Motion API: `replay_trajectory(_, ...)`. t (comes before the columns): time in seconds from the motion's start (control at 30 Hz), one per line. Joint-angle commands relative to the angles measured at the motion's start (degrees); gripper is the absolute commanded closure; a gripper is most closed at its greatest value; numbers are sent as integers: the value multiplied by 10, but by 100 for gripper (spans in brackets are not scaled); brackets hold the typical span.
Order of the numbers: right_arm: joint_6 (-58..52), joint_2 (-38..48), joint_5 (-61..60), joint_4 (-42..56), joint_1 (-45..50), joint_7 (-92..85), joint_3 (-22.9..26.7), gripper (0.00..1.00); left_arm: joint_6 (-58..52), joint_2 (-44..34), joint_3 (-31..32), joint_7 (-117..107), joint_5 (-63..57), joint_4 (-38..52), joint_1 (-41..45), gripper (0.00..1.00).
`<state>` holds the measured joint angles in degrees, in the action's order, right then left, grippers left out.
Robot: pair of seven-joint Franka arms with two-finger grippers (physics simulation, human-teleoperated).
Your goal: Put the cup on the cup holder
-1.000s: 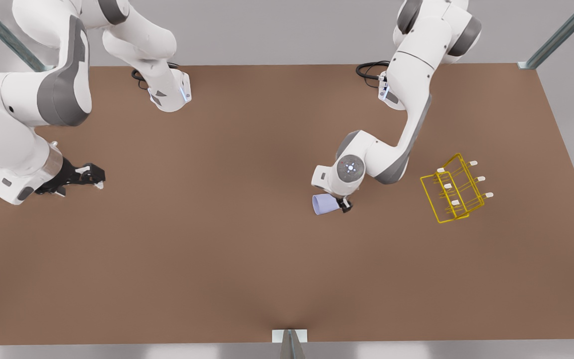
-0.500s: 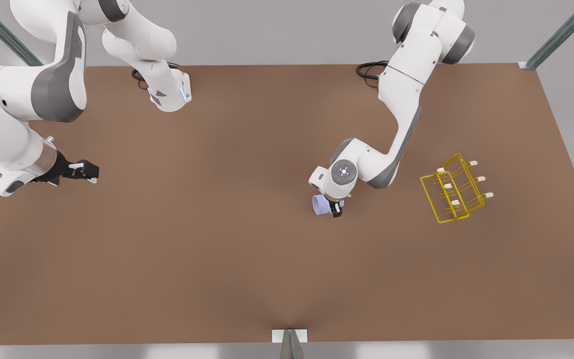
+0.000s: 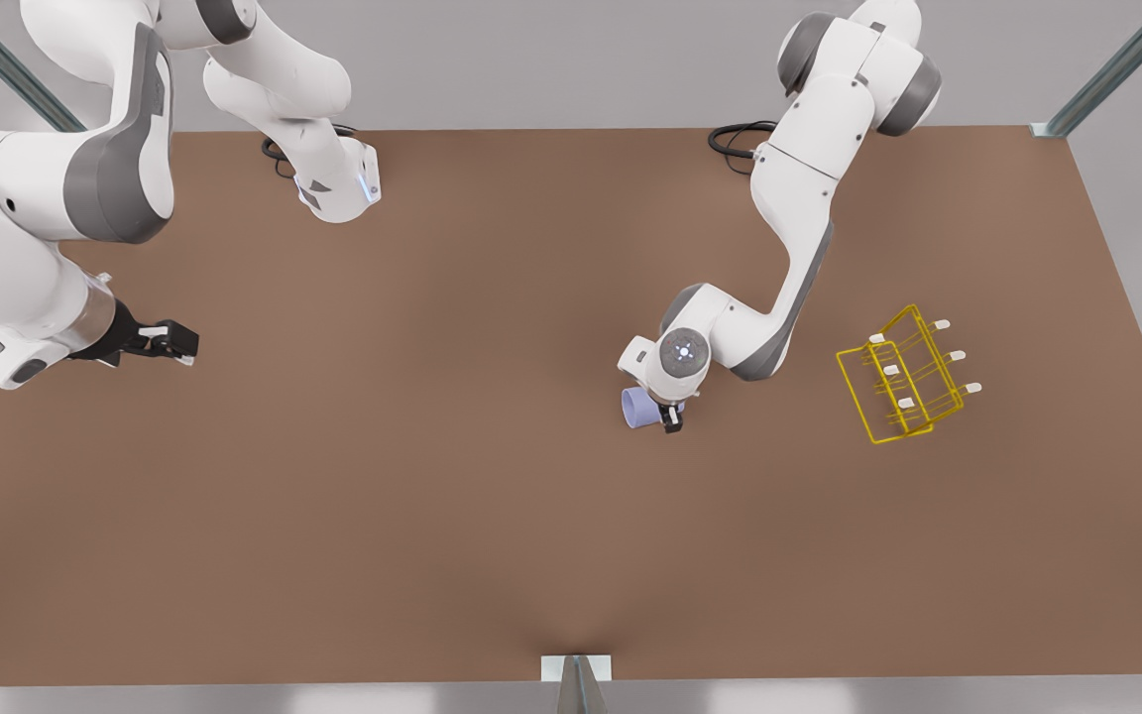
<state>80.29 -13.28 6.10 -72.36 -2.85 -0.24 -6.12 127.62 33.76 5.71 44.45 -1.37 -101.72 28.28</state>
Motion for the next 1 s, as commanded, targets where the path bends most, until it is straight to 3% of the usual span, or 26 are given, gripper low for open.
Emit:
replay_trajectory(0.0,0,1,0,0,0,22,0,0,-4,3,0,-35,0,0,0,0)
replay_trajectory(0.77,0,0,-1,0,2,22,-2,0,50,54,2,-32,8,1,1,0)
replay_trajectory(0.8,0,0,-1,0,2,21,-2,0,50,54,2,-32,8,1,1,1)
replay_trajectory(0.87,0,0,-1,0,2,21,-2,0,50,54,2,-32,8,1,1,15)
replay_trajectory(0.97,0,0,-1,-1,5,21,-2,0,49,54,2,-33,8,1,1,19)
